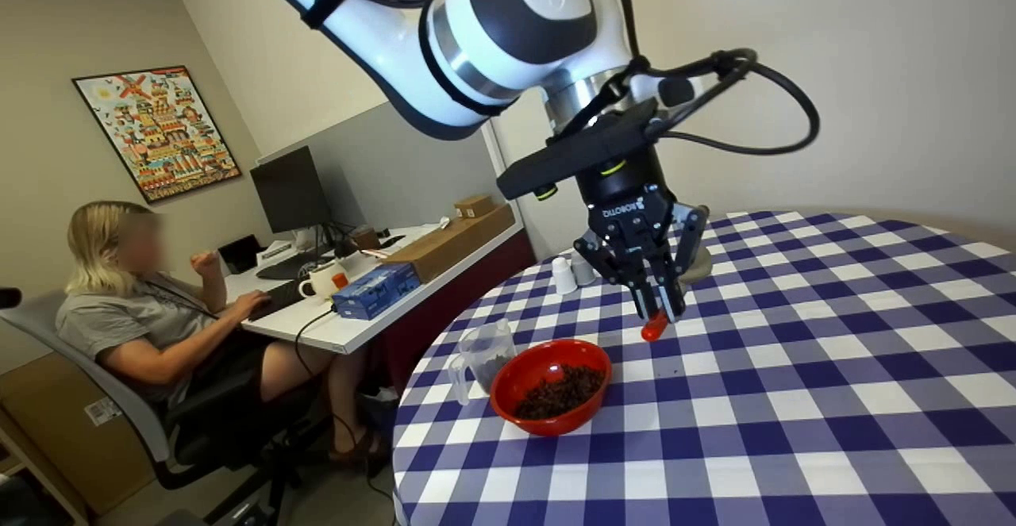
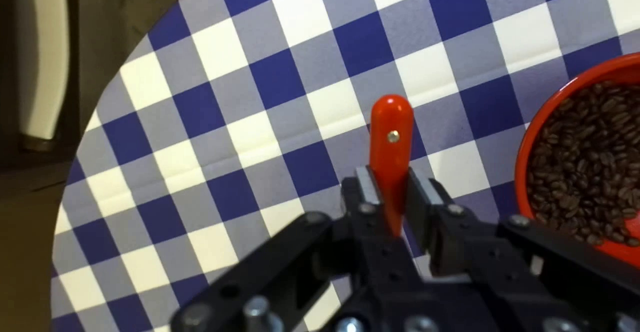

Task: Use the spoon to transfer beans from the red bowl to the jar

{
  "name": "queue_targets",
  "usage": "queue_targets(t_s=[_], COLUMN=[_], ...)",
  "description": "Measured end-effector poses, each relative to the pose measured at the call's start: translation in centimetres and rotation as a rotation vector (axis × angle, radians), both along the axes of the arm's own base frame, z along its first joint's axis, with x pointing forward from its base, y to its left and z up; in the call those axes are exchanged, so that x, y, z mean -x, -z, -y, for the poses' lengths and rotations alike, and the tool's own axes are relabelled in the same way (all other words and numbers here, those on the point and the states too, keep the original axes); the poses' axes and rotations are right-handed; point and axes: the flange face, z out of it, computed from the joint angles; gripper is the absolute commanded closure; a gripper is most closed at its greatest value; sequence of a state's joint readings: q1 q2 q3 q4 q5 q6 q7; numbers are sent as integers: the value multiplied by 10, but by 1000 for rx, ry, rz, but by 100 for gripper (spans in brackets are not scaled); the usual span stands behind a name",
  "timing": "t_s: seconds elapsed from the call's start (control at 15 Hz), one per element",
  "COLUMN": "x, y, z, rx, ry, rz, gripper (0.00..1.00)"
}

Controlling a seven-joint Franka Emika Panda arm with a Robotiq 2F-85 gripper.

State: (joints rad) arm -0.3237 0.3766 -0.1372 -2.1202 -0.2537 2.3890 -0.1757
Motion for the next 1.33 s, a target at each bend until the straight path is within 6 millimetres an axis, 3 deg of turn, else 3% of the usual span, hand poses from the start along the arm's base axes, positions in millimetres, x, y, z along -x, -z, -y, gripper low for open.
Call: queue_targets(t_s=[0.27, 0.73, 1.33], x=[12, 25, 33], y=[34, 93, 152], z=[37, 78, 104], rx=[-105, -169, -196], ry=[79, 105, 46], rz=[-9, -58, -118], gripper=[94, 94, 94])
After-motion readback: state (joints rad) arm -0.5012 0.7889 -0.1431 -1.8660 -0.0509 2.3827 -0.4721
